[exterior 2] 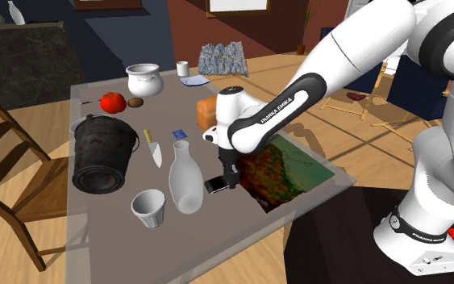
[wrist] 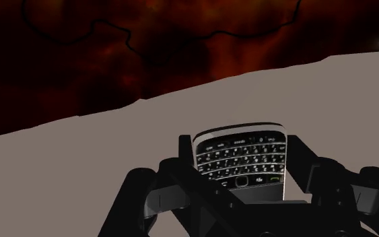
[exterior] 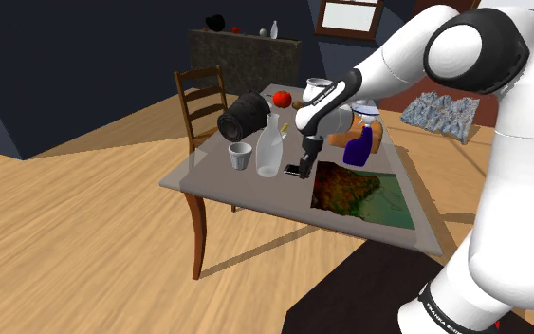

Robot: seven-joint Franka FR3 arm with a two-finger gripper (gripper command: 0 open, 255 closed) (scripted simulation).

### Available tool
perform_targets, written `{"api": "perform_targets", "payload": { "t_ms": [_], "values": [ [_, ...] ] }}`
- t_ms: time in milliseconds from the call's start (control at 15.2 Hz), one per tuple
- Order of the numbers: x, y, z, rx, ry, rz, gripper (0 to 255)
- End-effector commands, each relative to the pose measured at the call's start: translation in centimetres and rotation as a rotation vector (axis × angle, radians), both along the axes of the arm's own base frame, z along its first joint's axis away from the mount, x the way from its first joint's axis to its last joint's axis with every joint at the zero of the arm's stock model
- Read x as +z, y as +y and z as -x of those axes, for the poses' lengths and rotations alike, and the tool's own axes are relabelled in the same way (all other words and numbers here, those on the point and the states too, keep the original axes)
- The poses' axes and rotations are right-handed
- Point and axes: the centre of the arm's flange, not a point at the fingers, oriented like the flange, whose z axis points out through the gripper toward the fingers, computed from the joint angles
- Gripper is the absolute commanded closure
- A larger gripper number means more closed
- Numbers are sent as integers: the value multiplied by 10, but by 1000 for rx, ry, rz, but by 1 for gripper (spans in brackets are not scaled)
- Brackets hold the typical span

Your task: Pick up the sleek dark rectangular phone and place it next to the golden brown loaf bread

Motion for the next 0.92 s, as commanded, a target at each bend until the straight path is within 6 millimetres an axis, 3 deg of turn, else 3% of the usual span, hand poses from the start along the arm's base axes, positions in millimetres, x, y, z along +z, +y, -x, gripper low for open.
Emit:
{"api": "perform_targets", "payload": {
  "t_ms": [0,858],
  "values": [
    [10,0,1,0,0,0,255],
    [79,0,1,0,0,0,255]
  ]
}}
